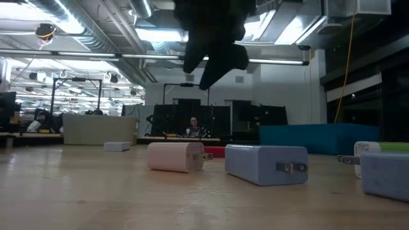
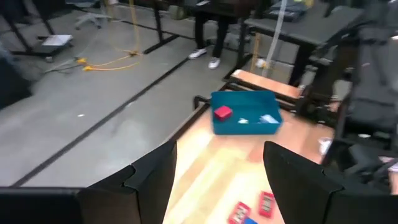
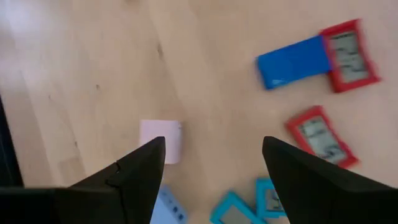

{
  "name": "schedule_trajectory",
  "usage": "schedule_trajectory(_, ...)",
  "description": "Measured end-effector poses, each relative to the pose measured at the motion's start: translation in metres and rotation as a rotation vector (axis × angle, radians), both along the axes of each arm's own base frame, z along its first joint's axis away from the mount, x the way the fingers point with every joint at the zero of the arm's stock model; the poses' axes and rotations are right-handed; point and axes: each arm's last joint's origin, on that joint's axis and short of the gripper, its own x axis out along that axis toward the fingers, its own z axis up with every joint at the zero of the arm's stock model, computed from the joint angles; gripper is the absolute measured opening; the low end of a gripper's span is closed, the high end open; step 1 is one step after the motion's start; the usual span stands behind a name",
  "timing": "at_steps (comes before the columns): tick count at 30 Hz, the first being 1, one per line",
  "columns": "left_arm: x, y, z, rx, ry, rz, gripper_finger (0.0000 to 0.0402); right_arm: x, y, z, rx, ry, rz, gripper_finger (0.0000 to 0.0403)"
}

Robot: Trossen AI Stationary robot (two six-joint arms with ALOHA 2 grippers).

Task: Pick & Place Office items
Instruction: Put the pink charger adapter into the blue bin

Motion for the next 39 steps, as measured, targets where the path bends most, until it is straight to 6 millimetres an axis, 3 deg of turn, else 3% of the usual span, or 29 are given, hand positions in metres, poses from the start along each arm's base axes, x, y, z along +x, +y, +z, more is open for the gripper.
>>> schedule_trajectory(4, -0.020, -0.004, -0.011, -0.005, -0.065, -0.003, 0.0235, 0.009, 0.011, -0.009, 0.012, 0.012, 0.003, 0.0277)
schedule_trajectory(7, -0.026, -0.009, -0.032, 0.003, -0.094, 0.008, 0.0235, 0.010, 0.015, -0.015, 0.028, 0.033, -0.021, 0.0277)
schedule_trajectory(18, -0.017, -0.047, -0.170, -0.101, -0.202, 0.016, 0.0235, 0.009, 0.021, -0.025, 0.142, 0.063, -0.021, 0.0277)
schedule_trajectory(24, -0.010, -0.069, -0.225, -0.225, -0.253, -0.044, 0.0235, 0.010, 0.022, -0.026, 0.168, 0.066, 0.001, 0.0277)
schedule_trajectory(29, -0.007, -0.075, -0.251, -0.270, -0.277, -0.037, 0.0235, 0.016, 0.024, -0.039, 0.190, 0.069, 0.004, 0.0277)
schedule_trajectory(39, -0.014, -0.069, -0.277, -0.313, -0.215, -0.003, 0.0235, 0.025, 0.025, -0.068, 0.192, 0.107, -0.002, 0.0277)
